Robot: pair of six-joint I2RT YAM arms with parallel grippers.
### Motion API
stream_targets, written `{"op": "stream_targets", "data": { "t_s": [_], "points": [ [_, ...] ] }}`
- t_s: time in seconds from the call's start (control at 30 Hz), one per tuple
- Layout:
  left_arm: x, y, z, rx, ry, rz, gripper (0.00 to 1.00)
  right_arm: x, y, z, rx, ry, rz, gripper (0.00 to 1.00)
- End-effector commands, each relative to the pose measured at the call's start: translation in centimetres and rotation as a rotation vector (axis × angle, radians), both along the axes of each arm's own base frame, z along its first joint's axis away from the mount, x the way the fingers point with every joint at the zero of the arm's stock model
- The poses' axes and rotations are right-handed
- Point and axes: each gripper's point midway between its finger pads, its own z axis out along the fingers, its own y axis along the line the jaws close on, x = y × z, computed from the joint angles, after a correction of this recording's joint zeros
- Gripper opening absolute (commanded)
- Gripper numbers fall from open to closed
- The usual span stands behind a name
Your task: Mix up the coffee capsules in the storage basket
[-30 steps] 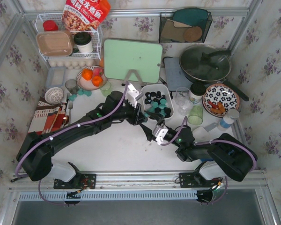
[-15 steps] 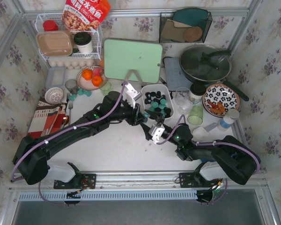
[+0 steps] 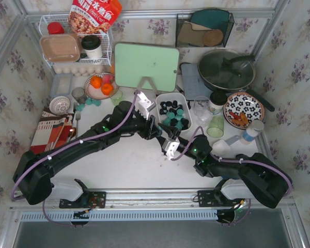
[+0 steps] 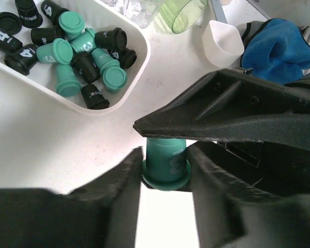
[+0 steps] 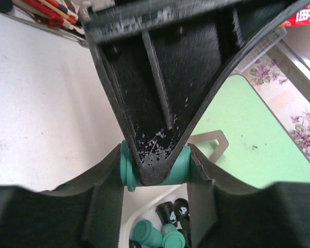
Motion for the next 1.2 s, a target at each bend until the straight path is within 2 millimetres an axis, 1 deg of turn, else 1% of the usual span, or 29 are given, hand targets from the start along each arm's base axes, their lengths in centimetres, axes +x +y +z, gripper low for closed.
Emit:
{"op": "stream_targets", "data": {
  "t_s": [0.0, 0.1, 0.2, 0.3, 0.43, 0.53, 0.57, 0.6, 0.7, 0.73, 0.77, 0.8, 0.83, 0.87, 0.93, 0.97, 1.0, 1.07, 1.1, 1.13, 1.17],
  "points": [
    [0.9, 0.4, 1.4, -0.022, -0.037, 0.063, 0.52, 0.5, -0.2, -0.3, -0.018, 0.005, -0.028, 0.29],
    [1.4, 1.5, 1.7, -0.007, -0.057, 0.124, 0.61, 1.3, -0.5, -0.6, -0.024, 0.019, -0.070, 0.27],
    [2.6, 3.7, 1.7, 0.043, -0.092, 0.245, 0.68, 2.7, -1.0, -1.3, -0.030, 0.060, -0.144, 0.26],
    [4.4, 7.2, 0.7, 0.156, -0.114, 0.425, 0.74, 4.6, -1.8, -2.0, -0.006, 0.135, -0.231, 0.26],
    [6.5, 12.5, -1.3, 0.336, -0.123, 0.644, 0.81, 7.5, -3.3, -2.9, 0.108, 0.331, -0.361, 0.27],
    [8.3, 16.2, -2.7, 0.408, -0.105, 0.779, 0.85, 9.6, -4.5, -4.0, 0.176, 0.472, -0.434, 0.29],
    [9.1, 17.8, -3.1, 0.413, -0.082, 0.829, 0.86, 10.1, -4.7, -4.4, 0.195, 0.517, -0.448, 0.31],
    [9.6, 18.7, -3.6, 0.412, -0.057, 0.853, 0.86, 10.7, -4.9, -4.6, 0.215, 0.556, -0.460, 0.33],
    [11.6, 21.8, -4.9, 0.389, 0.027, 0.942, 0.86, 12.7, -5.9, -6.3, 0.266, 0.687, -0.542, 0.42],
    [12.3, 22.9, -5.4, 0.390, 0.048, 0.979, 0.86, 13.0, -5.7, -6.8, 0.274, 0.730, -0.550, 0.45],
    [13.0, 24.0, -6.0, 0.404, 0.066, 1.011, 0.86, 14.1, -6.8, -7.6, 0.287, 0.765, -0.594, 0.48],
    [13.6, 25.0, -6.3, 0.417, 0.080, 1.043, 0.86, 14.5, -7.0, -8.1, 0.289, 0.791, -0.609, 0.52],
    [14.3, 26.1, -7.6, 0.449, 0.112, 1.068, 0.86, 14.7, -7.0, -8.3, 0.290, 0.805, -0.615, 0.57],
    [15.2, 27.0, -7.7, 0.460, 0.119, 1.091, 0.86, 14.7, -7.0, -8.6, 0.285, 0.815, -0.620, 0.61],
    [16.6, 29.3, -9.4, 0.521, 0.177, 1.135, 0.86, 14.7, -6.9, -8.7, 0.281, 0.813, -0.615, 0.67],
    [17.2, 30.4, -10.0, 0.546, 0.208, 1.155, 0.86, 14.6, -7.0, -8.6, 0.278, 0.811, -0.614, 0.70],
    [17.8, 31.5, -11.1, 0.576, 0.247, 1.168, 0.86, 14.5, -7.0, -8.6, 0.271, 0.807, -0.613, 0.72],
    [19.1, 33.2, -12.5, 0.612, 0.300, 1.173, 0.86, 14.2, -7.1, -8.5, 0.259, 0.798, -0.603, 0.76],
    [19.6, 34.0, -13.6, 0.636, 0.342, 1.172, 0.86, 14.1, -7.0, -8.5, 0.256, 0.793, -0.594, 0.79],
    [20.2, 34.8, -13.4, 0.634, 0.356, 1.181, 0.86, 13.9, -7.0, -8.4, 0.253, 0.787, -0.587, 0.79],
    [20.6, 35.6, -14.5, 0.652, 0.399, 1.182, 0.85, 13.8, -7.0, -8.3, 0.257, 0.779, -0.579, 0.80]
  ]
}}
